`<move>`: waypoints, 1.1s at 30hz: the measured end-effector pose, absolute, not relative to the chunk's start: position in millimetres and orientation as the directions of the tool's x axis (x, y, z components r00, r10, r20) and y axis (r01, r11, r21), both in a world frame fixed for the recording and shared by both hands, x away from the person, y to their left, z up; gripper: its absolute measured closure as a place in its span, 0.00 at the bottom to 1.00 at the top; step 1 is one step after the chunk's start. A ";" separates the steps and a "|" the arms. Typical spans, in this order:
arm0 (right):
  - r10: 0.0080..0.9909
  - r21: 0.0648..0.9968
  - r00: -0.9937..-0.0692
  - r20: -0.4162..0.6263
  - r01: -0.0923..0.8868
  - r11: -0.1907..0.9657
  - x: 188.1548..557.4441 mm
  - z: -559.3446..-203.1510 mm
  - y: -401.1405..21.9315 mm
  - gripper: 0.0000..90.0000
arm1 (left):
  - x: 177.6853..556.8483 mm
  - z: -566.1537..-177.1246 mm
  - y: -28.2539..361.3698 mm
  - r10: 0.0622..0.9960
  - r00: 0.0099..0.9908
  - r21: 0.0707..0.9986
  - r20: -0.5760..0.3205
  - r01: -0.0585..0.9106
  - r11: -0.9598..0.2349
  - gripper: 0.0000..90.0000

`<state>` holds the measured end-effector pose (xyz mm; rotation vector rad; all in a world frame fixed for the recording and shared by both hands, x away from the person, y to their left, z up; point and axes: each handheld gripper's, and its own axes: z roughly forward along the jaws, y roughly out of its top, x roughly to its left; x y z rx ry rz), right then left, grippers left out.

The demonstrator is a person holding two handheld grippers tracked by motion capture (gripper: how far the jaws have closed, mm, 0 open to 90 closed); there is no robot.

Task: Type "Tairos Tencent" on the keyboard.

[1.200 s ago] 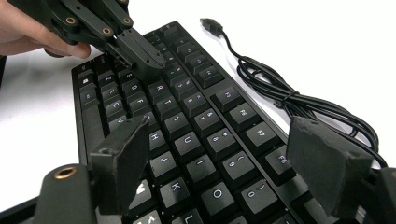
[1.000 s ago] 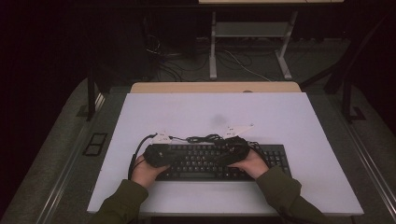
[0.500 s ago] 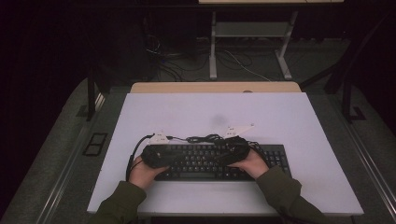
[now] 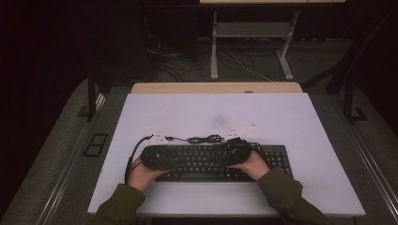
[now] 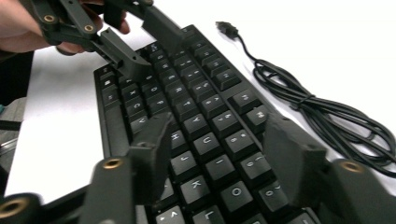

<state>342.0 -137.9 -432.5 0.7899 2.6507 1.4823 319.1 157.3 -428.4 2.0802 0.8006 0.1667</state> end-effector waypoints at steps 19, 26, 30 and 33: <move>0.334 0.777 -0.910 0.247 0.392 0.493 328.1 -434.9 -120.6 0.95 | 319.6 -431.2 158.6 0.620 0.769 0.788 -0.159 0.477 -0.390 0.32; 0.317 0.766 -0.917 0.243 0.381 0.518 324.9 -437.2 -114.7 0.99 | 319.5 -430.9 159.0 0.620 0.769 0.790 -0.157 0.475 -0.388 0.31; 0.318 0.758 -0.917 0.242 0.383 0.527 324.1 -439.2 -112.6 0.99 | 319.5 -430.8 159.0 0.622 0.768 0.791 -0.157 0.474 -0.386 0.31; 0.320 0.752 -0.917 0.238 0.383 0.536 323.8 -440.4 -111.6 0.99 | 319.6 -430.9 159.1 0.622 0.767 0.792 -0.156 0.474 -0.385 0.31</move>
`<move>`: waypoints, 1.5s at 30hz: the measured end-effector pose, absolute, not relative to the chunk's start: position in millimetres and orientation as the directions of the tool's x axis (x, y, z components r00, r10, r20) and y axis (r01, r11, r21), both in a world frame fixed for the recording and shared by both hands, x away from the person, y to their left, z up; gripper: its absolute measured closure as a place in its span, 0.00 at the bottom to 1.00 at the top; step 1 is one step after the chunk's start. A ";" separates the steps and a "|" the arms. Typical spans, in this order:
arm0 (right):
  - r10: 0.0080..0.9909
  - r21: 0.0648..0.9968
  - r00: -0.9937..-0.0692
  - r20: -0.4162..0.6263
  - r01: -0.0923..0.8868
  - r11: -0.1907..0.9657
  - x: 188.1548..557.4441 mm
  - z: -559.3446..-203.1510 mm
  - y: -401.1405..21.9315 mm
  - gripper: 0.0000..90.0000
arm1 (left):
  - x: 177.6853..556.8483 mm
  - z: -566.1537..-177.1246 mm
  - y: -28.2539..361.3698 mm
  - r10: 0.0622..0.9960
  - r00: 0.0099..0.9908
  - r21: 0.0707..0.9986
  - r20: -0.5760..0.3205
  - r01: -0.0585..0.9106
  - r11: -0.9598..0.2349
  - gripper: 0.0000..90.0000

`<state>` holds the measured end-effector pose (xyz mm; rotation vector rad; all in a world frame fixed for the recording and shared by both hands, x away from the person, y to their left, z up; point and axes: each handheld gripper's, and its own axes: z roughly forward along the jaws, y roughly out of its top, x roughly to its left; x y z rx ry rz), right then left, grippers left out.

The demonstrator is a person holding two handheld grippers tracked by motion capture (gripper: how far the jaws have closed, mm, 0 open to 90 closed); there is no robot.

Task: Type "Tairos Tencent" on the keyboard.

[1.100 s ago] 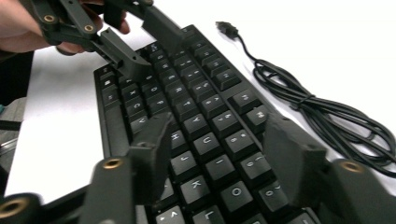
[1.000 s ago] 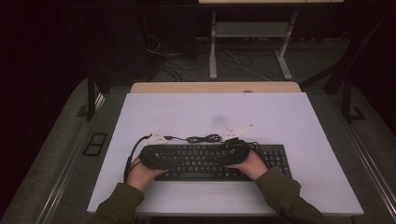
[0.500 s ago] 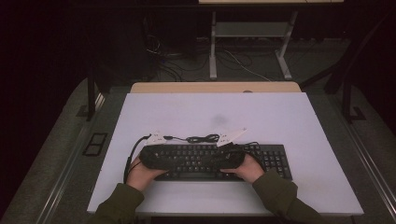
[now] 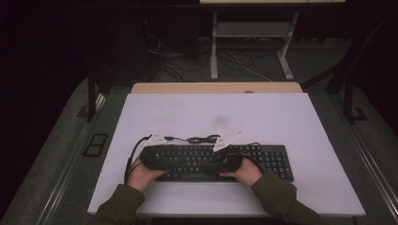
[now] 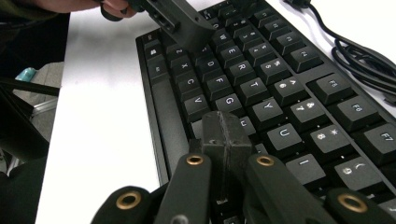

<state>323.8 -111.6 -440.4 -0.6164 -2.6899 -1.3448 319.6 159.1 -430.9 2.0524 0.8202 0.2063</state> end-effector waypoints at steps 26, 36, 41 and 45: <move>0.330 0.759 -0.916 0.230 0.381 0.529 325.6 -437.2 -114.5 0.99 | 319.8 -427.8 159.9 0.626 0.766 0.802 -0.148 0.463 -0.377 0.32; 0.344 0.783 -0.907 0.244 0.394 0.481 330.4 -431.6 -124.3 0.81 | 320.1 -426.5 154.5 0.614 0.774 0.804 -0.154 0.460 -0.378 0.39; 0.358 0.790 -0.900 0.247 0.402 0.464 332.7 -430.9 -127.8 0.67 | 320.5 -426.5 151.0 0.598 0.788 0.802 -0.148 0.450 -0.394 0.46; 0.371 0.792 -0.895 0.246 0.406 0.455 334.9 -430.6 -130.9 0.58 | 320.2 -425.6 146.9 0.585 0.796 0.800 -0.153 0.448 -0.400 0.56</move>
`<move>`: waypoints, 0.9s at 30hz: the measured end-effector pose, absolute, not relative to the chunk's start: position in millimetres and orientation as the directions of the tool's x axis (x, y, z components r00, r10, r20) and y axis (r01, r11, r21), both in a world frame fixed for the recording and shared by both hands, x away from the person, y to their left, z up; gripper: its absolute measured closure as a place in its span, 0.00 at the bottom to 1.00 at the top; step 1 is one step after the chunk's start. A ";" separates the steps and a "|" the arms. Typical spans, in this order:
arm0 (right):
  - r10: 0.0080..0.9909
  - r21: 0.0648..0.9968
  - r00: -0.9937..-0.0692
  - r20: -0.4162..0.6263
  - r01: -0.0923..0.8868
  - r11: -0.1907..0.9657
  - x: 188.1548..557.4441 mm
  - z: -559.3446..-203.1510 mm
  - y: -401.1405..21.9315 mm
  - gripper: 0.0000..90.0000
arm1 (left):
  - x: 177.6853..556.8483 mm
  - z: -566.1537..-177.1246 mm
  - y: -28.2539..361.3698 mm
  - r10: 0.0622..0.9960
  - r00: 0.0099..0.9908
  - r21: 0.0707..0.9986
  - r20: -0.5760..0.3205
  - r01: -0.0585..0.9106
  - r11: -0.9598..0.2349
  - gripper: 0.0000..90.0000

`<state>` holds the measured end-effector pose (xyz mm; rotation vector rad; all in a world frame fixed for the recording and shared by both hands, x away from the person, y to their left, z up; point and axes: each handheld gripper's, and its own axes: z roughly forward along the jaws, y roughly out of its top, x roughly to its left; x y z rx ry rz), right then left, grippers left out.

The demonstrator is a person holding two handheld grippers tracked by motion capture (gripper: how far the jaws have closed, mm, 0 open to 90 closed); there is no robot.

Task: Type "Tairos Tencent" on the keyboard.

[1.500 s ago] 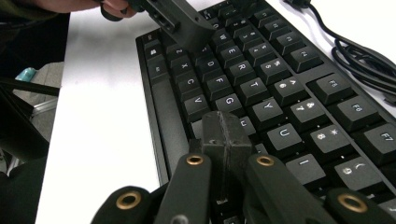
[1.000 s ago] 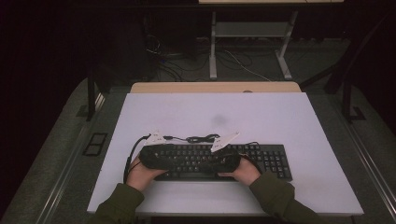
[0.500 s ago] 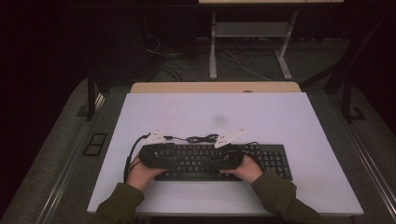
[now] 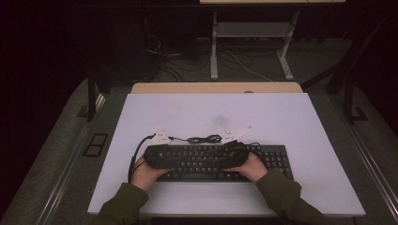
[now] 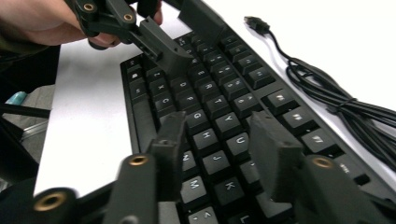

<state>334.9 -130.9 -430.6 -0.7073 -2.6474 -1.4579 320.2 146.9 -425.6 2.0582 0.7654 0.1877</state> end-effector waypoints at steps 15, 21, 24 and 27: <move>0.453 0.806 -0.863 0.222 0.424 0.414 345.5 -432.1 -143.9 0.31 | 322.5 -424.2 130.1 0.557 0.813 0.791 -0.168 0.449 -0.416 0.96; 0.459 0.806 -0.861 0.219 0.425 0.413 347.2 -432.8 -145.5 0.29 | 324.3 -427.3 122.9 0.547 0.820 0.780 -0.170 0.451 -0.434 0.99; 0.461 0.806 -0.861 0.217 0.424 0.412 347.5 -433.2 -145.7 0.28 | 325.3 -429.9 120.5 0.550 0.817 0.772 -0.172 0.459 -0.440 0.99; 0.466 0.806 -0.858 0.216 0.426 0.410 347.6 -433.1 -145.5 0.27 | 325.9 -431.6 117.9 0.550 0.817 0.767 -0.170 0.460 -0.447 0.99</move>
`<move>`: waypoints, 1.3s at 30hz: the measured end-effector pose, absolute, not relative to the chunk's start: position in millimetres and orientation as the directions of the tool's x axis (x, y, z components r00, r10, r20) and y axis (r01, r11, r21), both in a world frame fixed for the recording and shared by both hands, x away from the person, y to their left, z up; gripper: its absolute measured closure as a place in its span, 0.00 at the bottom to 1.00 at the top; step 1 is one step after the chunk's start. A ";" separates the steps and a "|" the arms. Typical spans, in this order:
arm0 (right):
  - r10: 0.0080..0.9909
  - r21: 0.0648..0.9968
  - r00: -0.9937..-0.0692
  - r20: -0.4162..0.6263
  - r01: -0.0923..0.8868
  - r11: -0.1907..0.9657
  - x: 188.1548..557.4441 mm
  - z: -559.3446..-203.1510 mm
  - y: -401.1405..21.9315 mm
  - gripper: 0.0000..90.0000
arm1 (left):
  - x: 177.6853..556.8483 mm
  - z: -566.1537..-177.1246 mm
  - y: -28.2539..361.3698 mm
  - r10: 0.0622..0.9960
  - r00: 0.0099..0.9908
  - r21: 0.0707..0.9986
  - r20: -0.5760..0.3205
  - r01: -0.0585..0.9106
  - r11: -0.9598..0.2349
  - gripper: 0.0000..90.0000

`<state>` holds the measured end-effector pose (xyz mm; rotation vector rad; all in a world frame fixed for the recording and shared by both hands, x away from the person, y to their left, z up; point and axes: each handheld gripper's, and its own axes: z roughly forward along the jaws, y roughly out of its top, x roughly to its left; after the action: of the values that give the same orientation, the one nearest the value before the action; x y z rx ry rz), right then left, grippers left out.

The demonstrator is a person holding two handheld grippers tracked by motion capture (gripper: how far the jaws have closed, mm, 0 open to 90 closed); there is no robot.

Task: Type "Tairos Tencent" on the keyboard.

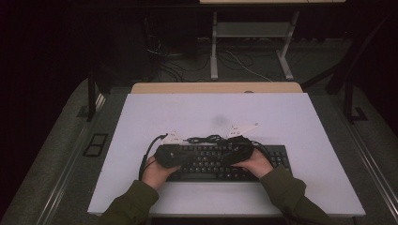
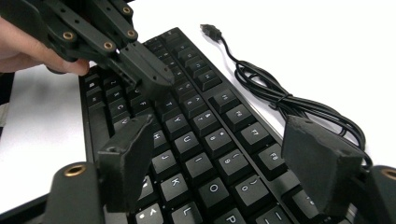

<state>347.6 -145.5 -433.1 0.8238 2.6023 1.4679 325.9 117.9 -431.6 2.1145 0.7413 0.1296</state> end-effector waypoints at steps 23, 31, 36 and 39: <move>0.479 0.810 -0.852 0.212 0.427 0.401 348.2 -434.0 -147.0 0.23 | 328.6 -437.9 112.2 0.553 0.817 0.753 -0.163 0.465 -0.465 0.99; 0.480 0.813 -0.850 0.214 0.428 0.395 348.6 -433.1 -149.3 0.22 | 328.5 -434.5 113.0 0.547 0.823 0.754 -0.153 0.455 -0.473 0.99; 0.483 0.819 -0.848 0.219 0.429 0.381 348.2 -432.3 -151.1 0.21 | 328.3 -433.2 114.1 0.545 0.822 0.758 -0.163 0.458 -0.465 0.99; 0.482 0.821 -0.848 0.221 0.428 0.378 347.8 -432.1 -151.7 0.21 | 327.7 -431.9 114.4 0.546 0.821 0.764 -0.167 0.458 -0.454 0.98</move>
<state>347.8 -151.7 -432.1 0.8470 2.5615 1.5002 327.7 114.4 -431.9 2.1228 0.7347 0.1270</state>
